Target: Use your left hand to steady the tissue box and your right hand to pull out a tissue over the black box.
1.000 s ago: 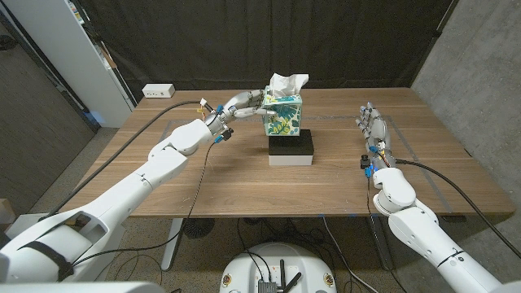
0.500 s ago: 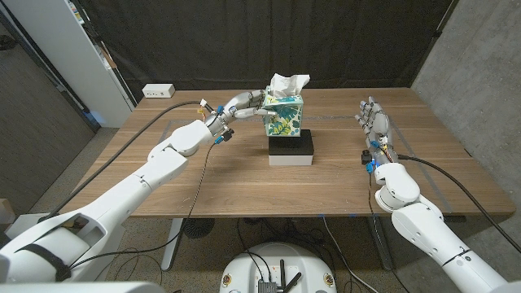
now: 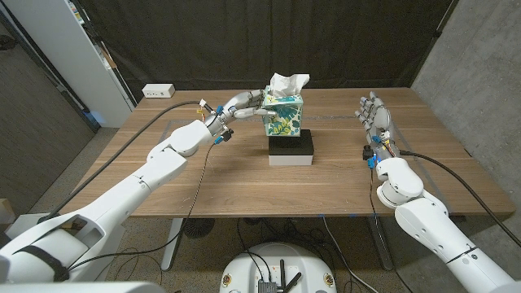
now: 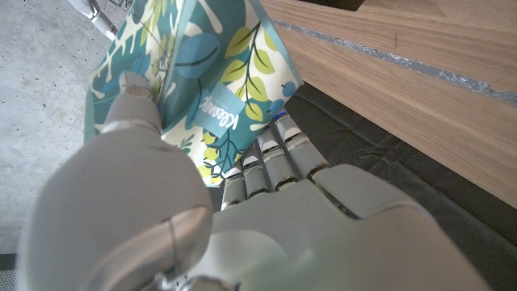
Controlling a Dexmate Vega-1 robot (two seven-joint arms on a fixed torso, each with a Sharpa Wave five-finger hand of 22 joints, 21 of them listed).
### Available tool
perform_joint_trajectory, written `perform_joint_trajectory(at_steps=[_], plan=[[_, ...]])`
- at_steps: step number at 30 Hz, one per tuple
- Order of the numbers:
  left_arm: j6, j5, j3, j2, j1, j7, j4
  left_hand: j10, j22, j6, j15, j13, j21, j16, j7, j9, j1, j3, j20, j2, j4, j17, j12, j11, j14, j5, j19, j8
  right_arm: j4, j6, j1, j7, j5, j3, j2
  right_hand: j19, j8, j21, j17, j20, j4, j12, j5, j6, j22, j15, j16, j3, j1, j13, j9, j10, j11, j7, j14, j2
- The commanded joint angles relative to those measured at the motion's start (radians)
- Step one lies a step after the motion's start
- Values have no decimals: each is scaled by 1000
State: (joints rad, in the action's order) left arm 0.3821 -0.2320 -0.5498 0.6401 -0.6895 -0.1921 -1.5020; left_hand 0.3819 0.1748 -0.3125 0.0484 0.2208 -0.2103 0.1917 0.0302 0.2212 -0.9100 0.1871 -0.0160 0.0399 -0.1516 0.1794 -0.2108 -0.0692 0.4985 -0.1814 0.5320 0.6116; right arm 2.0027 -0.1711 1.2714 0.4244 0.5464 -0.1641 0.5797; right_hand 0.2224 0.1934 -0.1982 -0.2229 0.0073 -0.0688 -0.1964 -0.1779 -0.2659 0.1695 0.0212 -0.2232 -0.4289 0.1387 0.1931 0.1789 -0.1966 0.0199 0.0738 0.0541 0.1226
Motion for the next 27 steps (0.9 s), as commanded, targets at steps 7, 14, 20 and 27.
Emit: perform_joint_trajectory(at_steps=[7,14,20,27], plan=[[8,2,5,0,-5,2,-6,5,2,-17,102,5,2,-1,-1,3,6,8,-10,4,-1,1,4,-2,10,-1,3,7,77,129,1,15,102,33,28,9,-1,-6,-6,2,12,0,-3,-1,5,-9,-8,-3,-7,2,4,-5,11,10,1,52],[13,2,4,-3,-1,-1,0,6,3,-18,103,5,3,-1,-1,2,7,10,-10,3,-2,1,4,-2,9,-1,4,7,105,161,0,17,131,49,43,11,-2,-6,-8,2,15,1,-3,-1,5,-12,-8,-5,-7,2,4,-4,15,13,0,52],[14,1,4,-5,-1,-1,1,6,3,-18,103,5,3,-1,-2,2,8,11,-10,1,-2,0,4,1,11,-1,4,7,120,179,-3,24,143,57,51,11,-2,-6,-9,2,17,1,-3,0,5,-15,-9,-6,-8,2,4,-4,16,16,-1,51],[16,1,5,-7,-1,2,4,6,3,-20,102,5,4,-1,1,1,10,13,-10,2,-2,1,5,1,11,-1,5,8,134,196,-9,23,156,66,61,12,-2,-6,-10,3,19,0,-3,0,5,-16,-9,-7,-8,2,4,-4,18,17,-1,51]])
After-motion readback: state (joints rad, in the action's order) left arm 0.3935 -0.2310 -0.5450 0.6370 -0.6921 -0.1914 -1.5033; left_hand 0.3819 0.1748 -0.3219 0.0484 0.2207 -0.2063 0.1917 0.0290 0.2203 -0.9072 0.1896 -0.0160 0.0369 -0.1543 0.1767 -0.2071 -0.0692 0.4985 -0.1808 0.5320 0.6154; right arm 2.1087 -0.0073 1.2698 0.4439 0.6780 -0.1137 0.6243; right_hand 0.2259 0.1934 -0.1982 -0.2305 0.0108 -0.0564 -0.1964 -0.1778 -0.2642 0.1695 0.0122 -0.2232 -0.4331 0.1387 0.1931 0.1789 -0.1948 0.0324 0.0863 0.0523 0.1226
